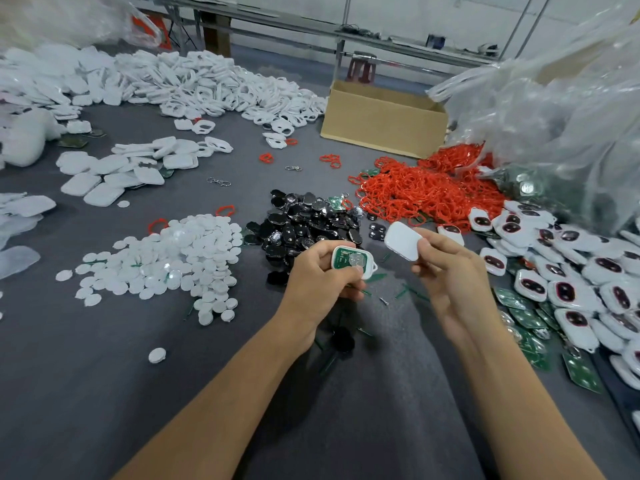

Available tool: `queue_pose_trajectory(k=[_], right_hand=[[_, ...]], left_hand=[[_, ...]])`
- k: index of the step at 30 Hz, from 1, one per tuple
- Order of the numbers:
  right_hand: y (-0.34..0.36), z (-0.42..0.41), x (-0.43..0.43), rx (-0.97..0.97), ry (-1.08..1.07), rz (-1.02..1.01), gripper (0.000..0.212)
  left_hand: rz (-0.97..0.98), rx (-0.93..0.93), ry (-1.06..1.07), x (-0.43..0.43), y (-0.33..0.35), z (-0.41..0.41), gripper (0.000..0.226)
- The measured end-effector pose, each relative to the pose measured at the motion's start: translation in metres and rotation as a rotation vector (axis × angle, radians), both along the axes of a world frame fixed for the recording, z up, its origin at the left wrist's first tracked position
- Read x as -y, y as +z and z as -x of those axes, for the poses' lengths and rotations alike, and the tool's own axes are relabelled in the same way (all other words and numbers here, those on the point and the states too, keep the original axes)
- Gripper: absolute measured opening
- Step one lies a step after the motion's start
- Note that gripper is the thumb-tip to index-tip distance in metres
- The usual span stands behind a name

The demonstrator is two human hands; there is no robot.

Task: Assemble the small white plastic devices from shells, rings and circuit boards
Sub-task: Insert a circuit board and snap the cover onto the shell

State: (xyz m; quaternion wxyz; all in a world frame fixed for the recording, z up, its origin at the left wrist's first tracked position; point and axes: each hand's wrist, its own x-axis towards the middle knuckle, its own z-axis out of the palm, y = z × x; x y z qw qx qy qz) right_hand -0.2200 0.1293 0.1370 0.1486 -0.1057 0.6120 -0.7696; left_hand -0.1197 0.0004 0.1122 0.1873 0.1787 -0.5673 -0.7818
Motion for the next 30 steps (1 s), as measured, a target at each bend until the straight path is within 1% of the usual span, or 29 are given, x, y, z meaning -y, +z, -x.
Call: queue_pose_trajectory(k=[12,15,18,21,23,30], right_hand=[[-0.001,-0.006,0.0,-0.031,0.058,-0.037,0.018],[-0.001,-0.01,0.002,-0.09,0.076,-0.061,0.018],[-0.002,-0.014,0.005,-0.144,0.073,-0.073,0.018],[-0.003,-0.019,0.008,-0.212,0.069,-0.113,0.017],[-0.004,-0.023,0.011,-0.273,0.071,-0.156,0.018],[-0.009,-0.027,0.017,-0.416,0.052,-0.306,0.021]], left_hand=[[0.009,-0.001,0.008,0.0,0.0,-0.001,0.025],[0.004,-0.005,0.009,-0.001,0.001,0.0,0.022],[-0.062,-0.001,0.016,-0.001,0.003,0.001,0.014],[-0.152,-0.018,-0.001,-0.001,0.006,0.002,0.026],[-0.171,-0.032,-0.012,0.0,0.007,0.002,0.031],[-0.133,-0.022,-0.017,-0.002,0.007,0.001,0.027]])
